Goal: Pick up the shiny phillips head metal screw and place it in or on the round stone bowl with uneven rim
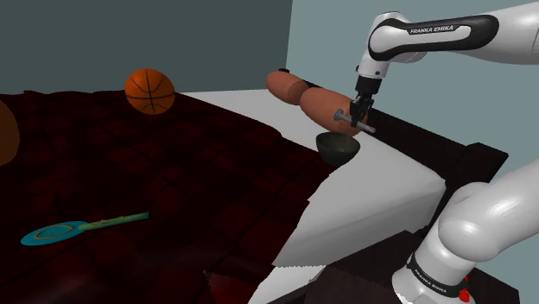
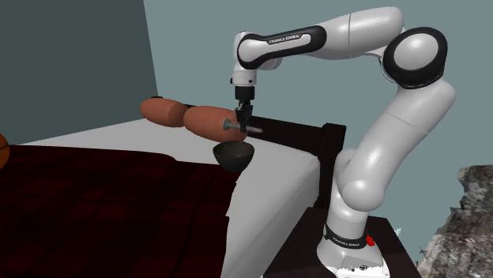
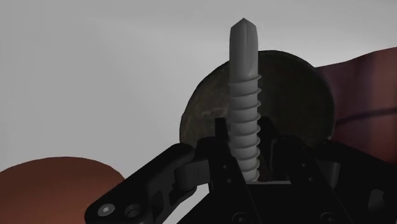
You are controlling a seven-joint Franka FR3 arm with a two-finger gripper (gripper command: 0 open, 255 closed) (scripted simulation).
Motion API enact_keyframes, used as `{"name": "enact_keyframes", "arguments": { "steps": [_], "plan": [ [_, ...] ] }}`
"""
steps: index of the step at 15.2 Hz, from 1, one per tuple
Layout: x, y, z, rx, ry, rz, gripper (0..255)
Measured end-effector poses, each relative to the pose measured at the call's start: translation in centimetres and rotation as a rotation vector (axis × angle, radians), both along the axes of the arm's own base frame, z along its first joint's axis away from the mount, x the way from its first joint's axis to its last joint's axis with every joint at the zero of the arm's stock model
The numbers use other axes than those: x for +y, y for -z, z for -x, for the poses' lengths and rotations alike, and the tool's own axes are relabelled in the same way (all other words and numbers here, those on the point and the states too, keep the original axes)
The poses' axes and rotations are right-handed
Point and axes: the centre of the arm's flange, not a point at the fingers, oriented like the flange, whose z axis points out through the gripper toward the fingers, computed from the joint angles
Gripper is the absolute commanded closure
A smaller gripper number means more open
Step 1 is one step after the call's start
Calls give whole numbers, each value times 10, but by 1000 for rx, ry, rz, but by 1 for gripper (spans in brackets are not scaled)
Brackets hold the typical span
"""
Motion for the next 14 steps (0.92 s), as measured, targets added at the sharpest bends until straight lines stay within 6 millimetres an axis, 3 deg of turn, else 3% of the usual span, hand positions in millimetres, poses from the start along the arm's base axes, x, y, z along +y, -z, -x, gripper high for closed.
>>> {"name": "enact_keyframes", "arguments": {
  "steps": [2, 4, 14],
  "plan": [
    [19, -2, -20, 0, 0, 0, 255],
    [29, 5, -26, 0, 0, 0, 255],
    [33, 57, -28, 1, 1, -1, 255]
  ]
}}
